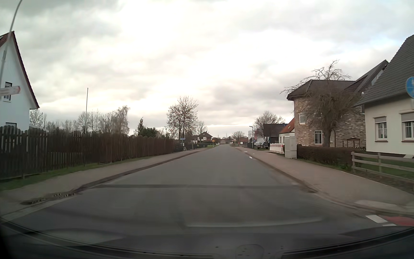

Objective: Follow the waypoints while adhering to traffic rules and regulations

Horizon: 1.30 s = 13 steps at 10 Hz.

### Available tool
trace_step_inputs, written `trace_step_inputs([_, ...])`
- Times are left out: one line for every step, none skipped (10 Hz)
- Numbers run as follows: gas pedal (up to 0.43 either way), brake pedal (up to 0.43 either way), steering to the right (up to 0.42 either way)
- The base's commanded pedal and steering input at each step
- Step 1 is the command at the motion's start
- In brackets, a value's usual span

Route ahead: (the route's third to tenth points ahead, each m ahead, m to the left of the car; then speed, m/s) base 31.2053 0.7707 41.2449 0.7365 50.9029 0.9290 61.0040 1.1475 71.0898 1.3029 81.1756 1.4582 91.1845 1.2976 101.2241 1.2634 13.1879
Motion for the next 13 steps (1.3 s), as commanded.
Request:
trace_step_inputs([0.118, 0.0, 0.001])
trace_step_inputs([0.13, 0.0, 0.002])
trace_step_inputs([0.13, 0.0, 0.003])
trace_step_inputs([0.13, 0.0, 0.003])
trace_step_inputs([0.138, 0.0, 0.003])
trace_step_inputs([0.138, 0.0, 0.003])
trace_step_inputs([0.138, 0.0, 0.003])
trace_step_inputs([0.138, 0.0, 0.003])
trace_step_inputs([0.138, 0.0, 0.003])
trace_step_inputs([0.138, 0.0, 0.003])
trace_step_inputs([0.138, 0.0, 0.003])
trace_step_inputs([0.138, 0.0, 0.003])
trace_step_inputs([0.13, 0.0, 0.003])
